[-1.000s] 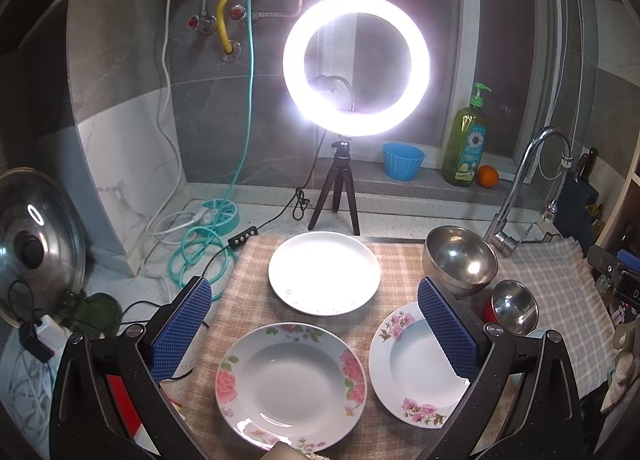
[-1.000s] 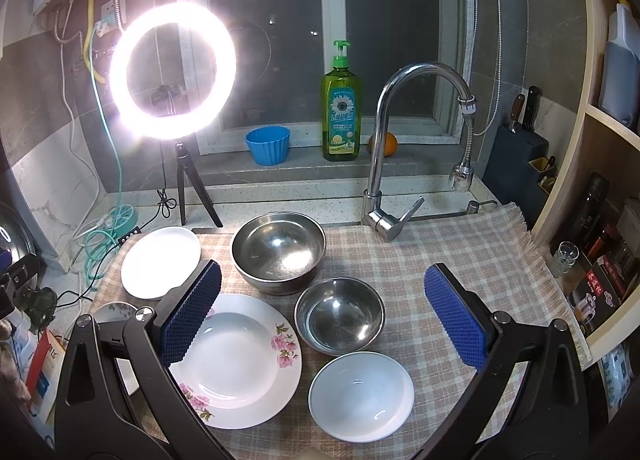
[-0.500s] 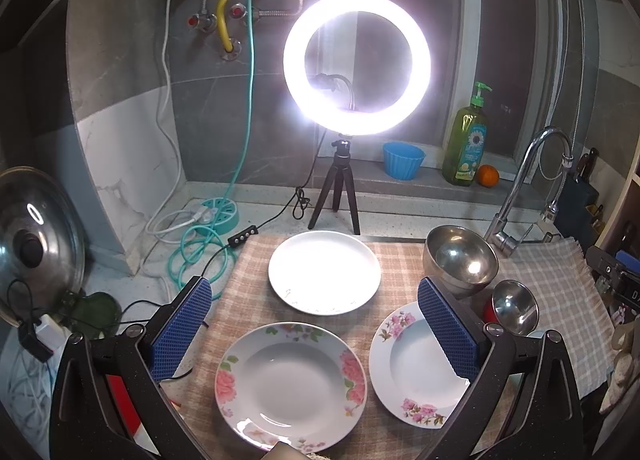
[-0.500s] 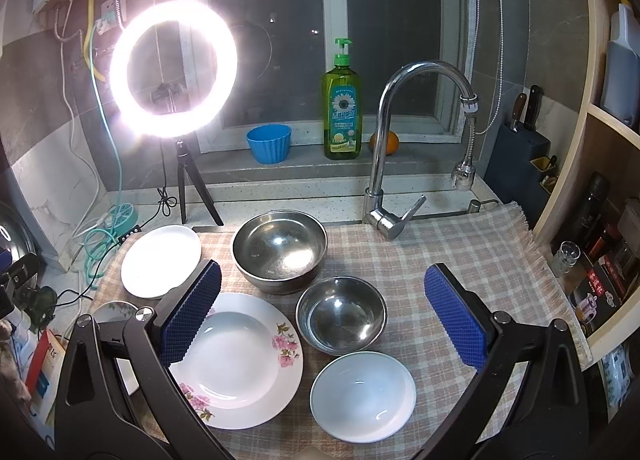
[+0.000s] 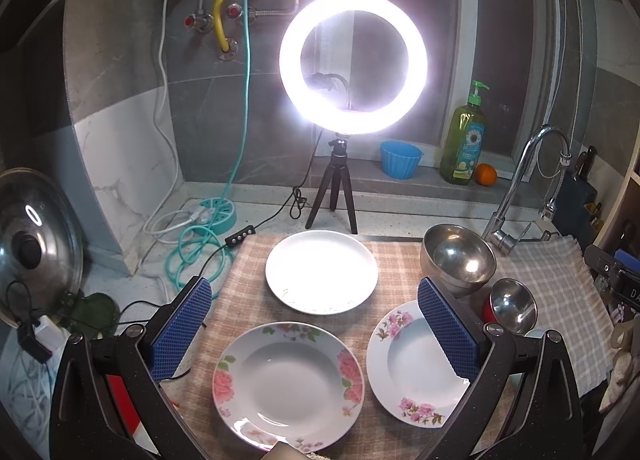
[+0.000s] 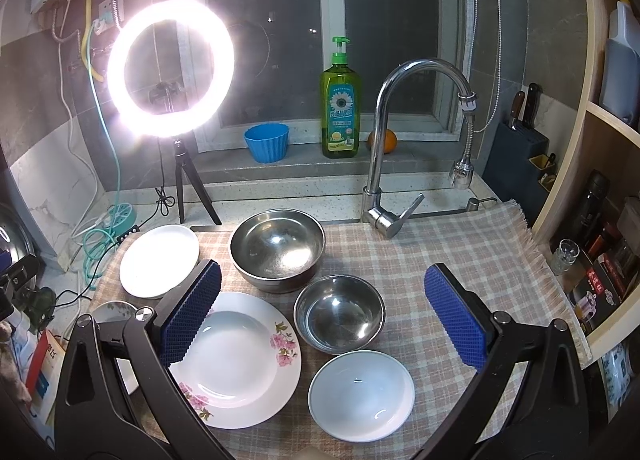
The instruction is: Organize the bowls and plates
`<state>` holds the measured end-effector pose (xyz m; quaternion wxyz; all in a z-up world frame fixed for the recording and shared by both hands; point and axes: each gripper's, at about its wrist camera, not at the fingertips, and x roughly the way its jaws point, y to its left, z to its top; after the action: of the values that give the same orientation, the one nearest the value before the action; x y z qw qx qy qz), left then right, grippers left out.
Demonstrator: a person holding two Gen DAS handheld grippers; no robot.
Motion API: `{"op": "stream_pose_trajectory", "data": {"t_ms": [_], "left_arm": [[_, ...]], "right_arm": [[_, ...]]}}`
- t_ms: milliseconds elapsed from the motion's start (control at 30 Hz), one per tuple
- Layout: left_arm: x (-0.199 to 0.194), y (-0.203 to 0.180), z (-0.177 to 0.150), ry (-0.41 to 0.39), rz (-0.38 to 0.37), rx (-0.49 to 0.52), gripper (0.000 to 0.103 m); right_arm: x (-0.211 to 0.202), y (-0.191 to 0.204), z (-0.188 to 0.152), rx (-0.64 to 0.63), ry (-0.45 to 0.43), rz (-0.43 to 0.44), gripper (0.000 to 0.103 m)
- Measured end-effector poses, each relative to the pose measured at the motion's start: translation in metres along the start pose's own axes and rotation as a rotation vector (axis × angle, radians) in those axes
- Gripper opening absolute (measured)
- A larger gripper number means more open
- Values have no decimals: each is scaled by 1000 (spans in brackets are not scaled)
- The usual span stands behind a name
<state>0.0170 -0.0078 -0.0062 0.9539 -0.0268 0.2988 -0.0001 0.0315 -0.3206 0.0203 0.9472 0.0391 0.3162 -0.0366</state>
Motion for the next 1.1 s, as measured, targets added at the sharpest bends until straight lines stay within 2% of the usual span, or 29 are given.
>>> {"op": "stream_pose_trajectory", "data": {"t_ms": [667,1000,1100], "left_arm": [[10,-2,1,31,-9,20,102],[30,-5,-3,86,-51,53,102],[38,-7,-5,110,-71,70,95]], "right_arm": [[8,-1,-7,1,8,0,103],[26,-6,-32,23,87,-10,103],[28,-8,-33,37,114,-10,103]]}}
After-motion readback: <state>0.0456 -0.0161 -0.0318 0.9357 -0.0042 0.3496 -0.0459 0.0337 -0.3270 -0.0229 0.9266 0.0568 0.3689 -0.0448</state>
